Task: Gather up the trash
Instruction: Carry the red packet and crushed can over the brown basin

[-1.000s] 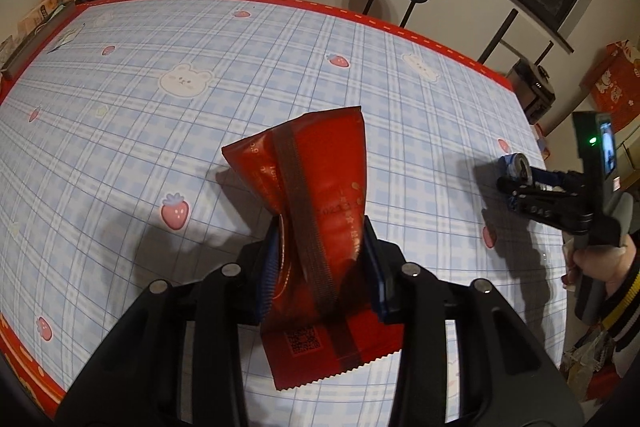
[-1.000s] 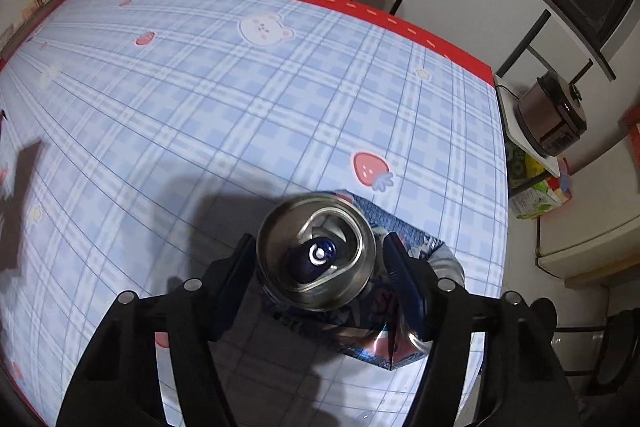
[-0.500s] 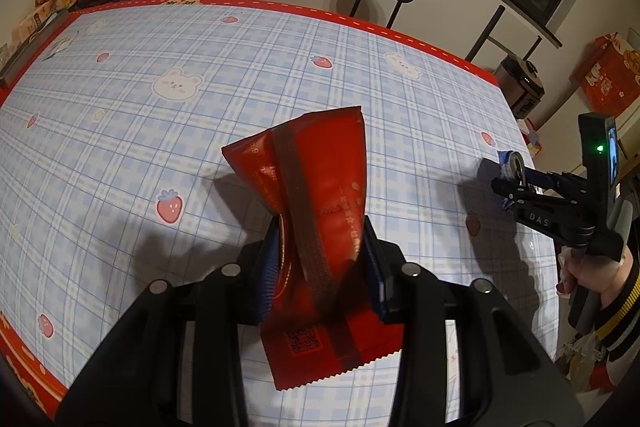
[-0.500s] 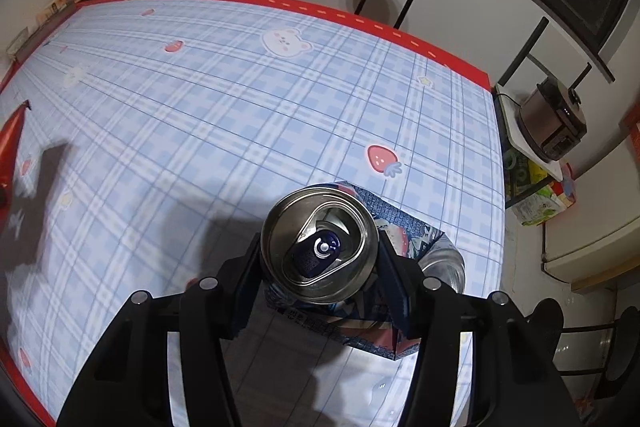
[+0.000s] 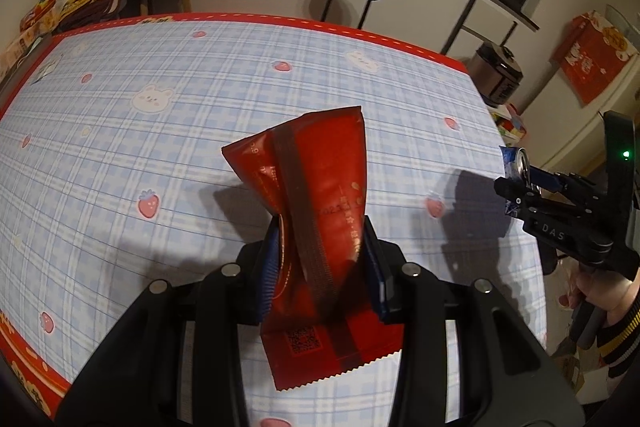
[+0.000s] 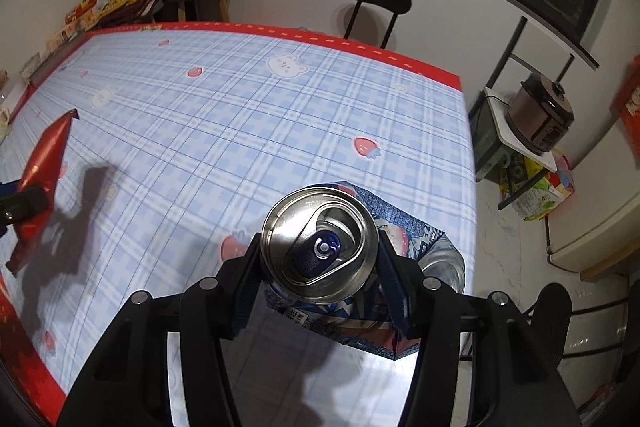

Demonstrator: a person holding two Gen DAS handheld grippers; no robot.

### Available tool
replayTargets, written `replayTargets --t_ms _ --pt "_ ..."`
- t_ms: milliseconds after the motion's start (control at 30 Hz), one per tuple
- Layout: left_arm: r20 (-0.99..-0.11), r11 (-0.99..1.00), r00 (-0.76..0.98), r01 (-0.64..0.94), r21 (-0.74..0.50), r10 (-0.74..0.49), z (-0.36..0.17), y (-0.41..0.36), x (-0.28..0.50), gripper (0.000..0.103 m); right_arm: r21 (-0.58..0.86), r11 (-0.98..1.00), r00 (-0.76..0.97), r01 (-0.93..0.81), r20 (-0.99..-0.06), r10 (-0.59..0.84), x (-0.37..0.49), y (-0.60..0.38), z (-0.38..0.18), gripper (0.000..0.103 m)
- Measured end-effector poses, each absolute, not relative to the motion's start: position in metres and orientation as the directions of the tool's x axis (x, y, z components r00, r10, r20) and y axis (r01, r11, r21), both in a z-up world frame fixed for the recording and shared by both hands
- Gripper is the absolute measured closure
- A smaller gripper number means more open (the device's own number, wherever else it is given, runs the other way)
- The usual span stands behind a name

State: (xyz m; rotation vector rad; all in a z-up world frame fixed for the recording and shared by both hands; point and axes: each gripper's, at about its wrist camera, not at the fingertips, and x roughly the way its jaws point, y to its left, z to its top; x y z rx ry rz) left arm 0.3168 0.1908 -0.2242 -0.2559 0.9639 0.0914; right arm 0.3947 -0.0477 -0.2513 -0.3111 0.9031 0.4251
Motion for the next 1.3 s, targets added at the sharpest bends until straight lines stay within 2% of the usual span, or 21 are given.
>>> replayTargets --t_ms 400,767,1067,1300 --pt "-0.805 0.985 0.574 0.015 -0.175 -0.151 -0.200 0.087 0.304 0.063 0.000 0.949 0.619 -0.314 -0.758 0.205 0.320 -0.167 -0.218 0.050" --pt "-0.808 0.932 0.489 0.305 -0.195 -0.329 -0.194 -0.078 0.284 0.063 0.090 0.996 0.647 0.012 -0.760 0.061 0.224 -0.361 -0.229 0.050" --pt "-0.872 0.859 0.281 0.445 -0.253 -0.402 -0.235 -0.205 0.260 0.063 0.148 0.975 0.643 0.166 -0.765 0.007 0.154 -0.455 -0.250 0.050" --pt "-0.925 0.848 0.123 0.456 -0.269 -0.360 -0.286 -0.266 0.259 0.062 0.171 0.961 0.640 0.218 -0.769 -0.008 0.127 -0.494 -0.259 0.050"
